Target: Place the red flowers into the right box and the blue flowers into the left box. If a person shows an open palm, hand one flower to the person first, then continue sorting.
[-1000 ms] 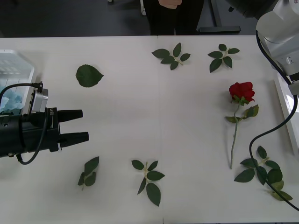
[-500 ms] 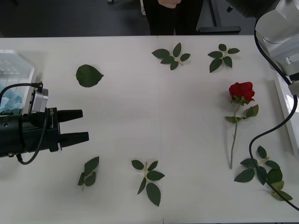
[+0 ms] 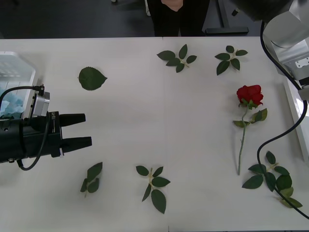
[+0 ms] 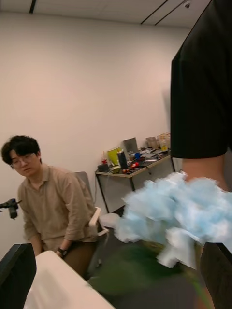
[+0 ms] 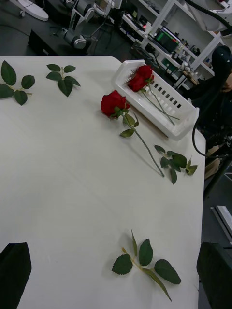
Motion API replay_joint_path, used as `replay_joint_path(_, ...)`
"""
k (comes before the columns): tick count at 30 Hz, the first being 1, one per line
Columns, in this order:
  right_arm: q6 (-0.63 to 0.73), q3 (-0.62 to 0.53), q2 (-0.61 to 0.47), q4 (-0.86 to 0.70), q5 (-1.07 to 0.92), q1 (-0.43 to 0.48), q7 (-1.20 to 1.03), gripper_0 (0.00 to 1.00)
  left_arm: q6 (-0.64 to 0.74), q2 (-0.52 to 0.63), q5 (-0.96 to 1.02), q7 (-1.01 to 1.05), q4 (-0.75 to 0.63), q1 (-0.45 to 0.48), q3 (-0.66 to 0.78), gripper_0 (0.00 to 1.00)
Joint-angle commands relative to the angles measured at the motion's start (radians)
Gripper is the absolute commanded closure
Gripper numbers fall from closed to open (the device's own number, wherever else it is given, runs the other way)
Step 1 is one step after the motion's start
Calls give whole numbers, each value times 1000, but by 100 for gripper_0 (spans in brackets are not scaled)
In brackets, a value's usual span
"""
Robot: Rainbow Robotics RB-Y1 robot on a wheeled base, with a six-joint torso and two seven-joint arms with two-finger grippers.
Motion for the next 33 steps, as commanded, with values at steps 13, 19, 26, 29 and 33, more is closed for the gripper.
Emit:
replay_joint_path(13,445,7,-183,-29,190,243,-516,1,-3,34,14,-69,-9,16,-12,0)
replay_joint_path(19,614,4,-214,-30,421,266,-899,1,-3,34,14,-69,-9,16,-12,0)
replay_joint_path(26,839,2,-220,-35,714,266,-1355,1,-3,34,14,-69,-9,16,-12,0)
replay_joint_path(29,890,8,-214,-35,800,268,-1476,0,-3,34,14,-69,-9,16,-12,0)
replay_joint_path(33,931,25,-198,-35,927,266,-1617,0,-3,34,14,-69,-9,16,-12,0)
